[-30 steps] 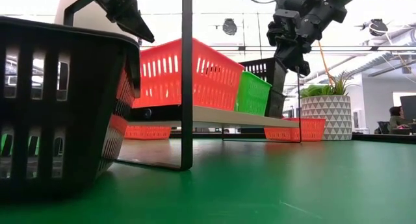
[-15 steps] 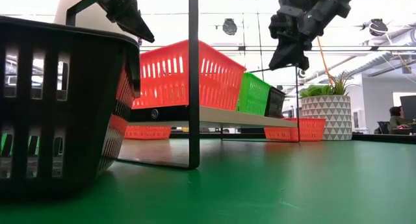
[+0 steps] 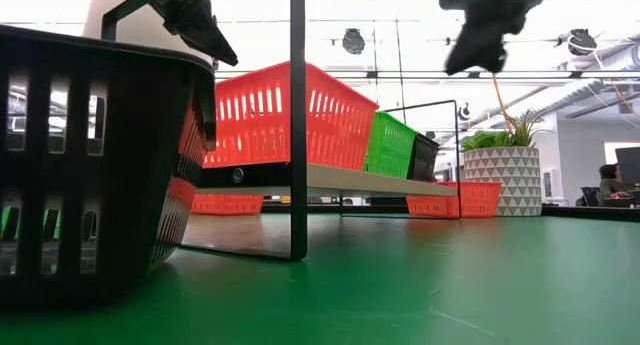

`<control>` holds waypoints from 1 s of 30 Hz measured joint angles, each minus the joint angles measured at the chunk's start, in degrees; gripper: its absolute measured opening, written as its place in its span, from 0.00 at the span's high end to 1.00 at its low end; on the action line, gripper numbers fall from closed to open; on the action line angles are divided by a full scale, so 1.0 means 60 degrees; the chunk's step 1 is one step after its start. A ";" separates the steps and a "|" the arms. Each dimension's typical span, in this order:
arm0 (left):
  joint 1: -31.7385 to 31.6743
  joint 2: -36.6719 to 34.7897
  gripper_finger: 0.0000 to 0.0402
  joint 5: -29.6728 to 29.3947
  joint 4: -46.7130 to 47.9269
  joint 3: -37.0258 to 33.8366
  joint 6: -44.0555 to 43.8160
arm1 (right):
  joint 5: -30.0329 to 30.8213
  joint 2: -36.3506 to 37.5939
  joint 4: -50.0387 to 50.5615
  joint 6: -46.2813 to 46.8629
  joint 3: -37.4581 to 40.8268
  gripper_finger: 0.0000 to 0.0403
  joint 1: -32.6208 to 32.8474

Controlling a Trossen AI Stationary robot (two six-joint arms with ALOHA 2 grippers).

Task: Stack baskets on shelf by color
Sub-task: Stack the right green bin into the green bin on the shelf

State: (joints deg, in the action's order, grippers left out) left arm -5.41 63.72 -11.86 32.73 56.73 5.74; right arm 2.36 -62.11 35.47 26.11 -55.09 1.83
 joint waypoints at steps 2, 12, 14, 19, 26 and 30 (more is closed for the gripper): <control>0.0004 0.0000 0.63 0.0000 -0.0005 0.0000 0.0000 | 0.0556 0.0004 0.0495 0.0626 0.0000 0.90 0.0877; 0.0004 0.0000 0.63 0.0000 -0.0264 0.0000 0.0211 | 0.1597 -0.0047 0.1844 0.4613 -0.0007 0.90 0.4481; 0.0000 0.0000 0.63 0.0000 -0.0265 0.0000 0.0204 | 0.1702 -0.0096 0.1840 0.5614 -0.0003 0.90 0.5087; 0.0059 0.0000 0.63 -0.0001 -0.0240 0.0000 -0.0007 | 0.2251 -0.0528 0.1342 0.8002 0.0117 0.90 0.6716; 0.0522 0.0000 0.63 0.0186 -0.0435 0.0000 -0.0620 | 0.2324 -0.1771 -0.0077 0.9182 0.0120 0.90 0.8216; 0.0967 0.0000 0.63 0.0295 -0.0534 0.0000 -0.1094 | 0.2277 -0.2505 -0.1356 0.9369 0.0120 0.86 0.8831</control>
State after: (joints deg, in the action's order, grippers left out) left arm 0.39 63.72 -10.09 29.53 56.73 -0.83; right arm 16.02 -77.14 27.33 82.33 -54.37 54.81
